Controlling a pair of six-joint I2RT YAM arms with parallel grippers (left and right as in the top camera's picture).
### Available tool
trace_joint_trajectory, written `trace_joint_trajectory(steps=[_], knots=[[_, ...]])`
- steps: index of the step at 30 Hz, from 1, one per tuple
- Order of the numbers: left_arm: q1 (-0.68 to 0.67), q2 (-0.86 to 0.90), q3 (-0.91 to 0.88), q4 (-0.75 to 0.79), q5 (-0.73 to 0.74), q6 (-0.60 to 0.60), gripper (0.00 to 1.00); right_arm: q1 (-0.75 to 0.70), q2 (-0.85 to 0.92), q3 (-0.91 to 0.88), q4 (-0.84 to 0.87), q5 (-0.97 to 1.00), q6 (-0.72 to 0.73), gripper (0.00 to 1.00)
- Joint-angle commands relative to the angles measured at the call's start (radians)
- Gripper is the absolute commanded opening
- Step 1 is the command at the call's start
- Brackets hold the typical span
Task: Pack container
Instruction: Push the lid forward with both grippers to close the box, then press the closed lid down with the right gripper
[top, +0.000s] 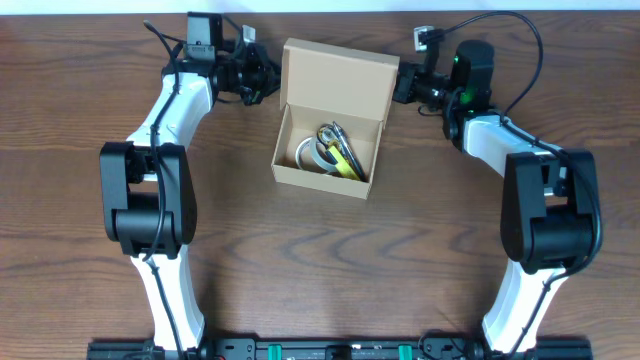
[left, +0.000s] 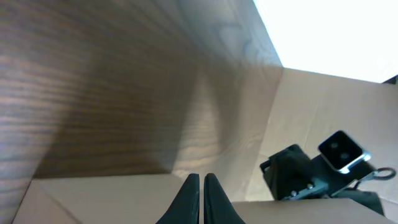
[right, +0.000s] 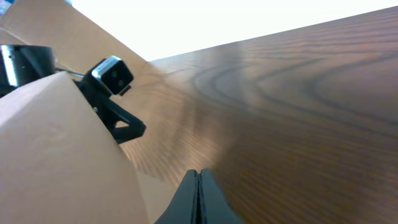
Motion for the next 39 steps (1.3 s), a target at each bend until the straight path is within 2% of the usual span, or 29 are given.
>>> trace_joint_trajectory(steps=[1, 10, 18, 27, 39], knots=[[-0.005, -0.028, 0.014, -0.040, 0.017, 0.084, 0.05, 0.013, -0.040, 0.019, -0.002, -0.057, -0.016, 0.01], [-0.005, -0.135, 0.014, -0.204, -0.084, 0.207, 0.05, 0.035, -0.118, 0.019, -0.052, -0.116, -0.036, 0.01], [-0.008, -0.185, 0.014, -0.380, -0.087, 0.301, 0.05, 0.094, -0.204, 0.019, -0.332, -0.114, -0.203, 0.01], [-0.032, -0.224, 0.014, -0.542, -0.222, 0.386, 0.05, 0.188, -0.260, 0.019, -0.547, -0.016, -0.317, 0.01], [-0.032, -0.389, 0.014, -0.632, -0.629, 0.393, 0.05, 0.372, -0.311, 0.019, -0.833, 0.317, -0.416, 0.01]])
